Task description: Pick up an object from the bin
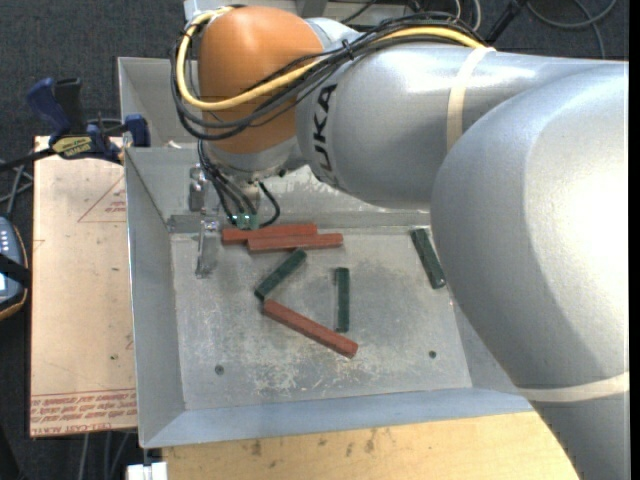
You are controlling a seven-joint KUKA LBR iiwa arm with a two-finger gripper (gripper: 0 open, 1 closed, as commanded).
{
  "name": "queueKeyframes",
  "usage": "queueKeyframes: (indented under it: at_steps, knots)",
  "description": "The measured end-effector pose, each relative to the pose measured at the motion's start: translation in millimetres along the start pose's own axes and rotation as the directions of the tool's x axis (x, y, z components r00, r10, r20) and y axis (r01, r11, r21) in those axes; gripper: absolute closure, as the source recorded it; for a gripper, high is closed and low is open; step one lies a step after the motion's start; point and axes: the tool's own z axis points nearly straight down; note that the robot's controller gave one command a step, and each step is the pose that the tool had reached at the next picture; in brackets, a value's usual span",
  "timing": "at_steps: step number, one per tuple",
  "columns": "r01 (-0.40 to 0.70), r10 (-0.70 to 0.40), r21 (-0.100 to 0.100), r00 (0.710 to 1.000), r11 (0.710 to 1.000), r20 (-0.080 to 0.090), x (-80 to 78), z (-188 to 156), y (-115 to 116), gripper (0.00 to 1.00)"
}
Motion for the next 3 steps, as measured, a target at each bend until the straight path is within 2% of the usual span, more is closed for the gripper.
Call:
queueKeyframes:
  at_steps: [1,2,3]
  knots:
    - [-0.003,0.003,-0.002,1.0,1.0,0.008,-2.1,-5,-1,0.0]
    - [0.114,-0.114,-0.003,0.993,0.994,0.015,-0.7,21,-15,0.0]
    - [0.221,-0.221,0.001,0.975,0.975,0.012,1.9,98,-39,0.0]
